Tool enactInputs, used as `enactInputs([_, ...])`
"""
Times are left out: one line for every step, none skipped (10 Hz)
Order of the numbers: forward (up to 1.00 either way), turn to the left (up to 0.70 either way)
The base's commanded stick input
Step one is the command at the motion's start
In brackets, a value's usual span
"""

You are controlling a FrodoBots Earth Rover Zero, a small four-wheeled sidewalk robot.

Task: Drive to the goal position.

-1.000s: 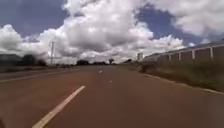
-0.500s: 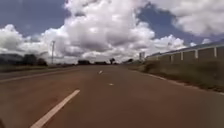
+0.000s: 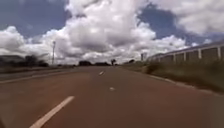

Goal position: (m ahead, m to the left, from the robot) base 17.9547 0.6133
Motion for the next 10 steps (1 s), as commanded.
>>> enactInputs([1.0, 0.0])
enactInputs([1.0, 0.0])
enactInputs([1.0, 0.0])
enactInputs([1.0, 0.0])
enactInputs([1.0, 0.0])
enactInputs([1.0, 0.0])
enactInputs([1.0, 0.0])
enactInputs([1.0, 0.0])
enactInputs([1.0, 0.0])
enactInputs([1.0, 0.0])
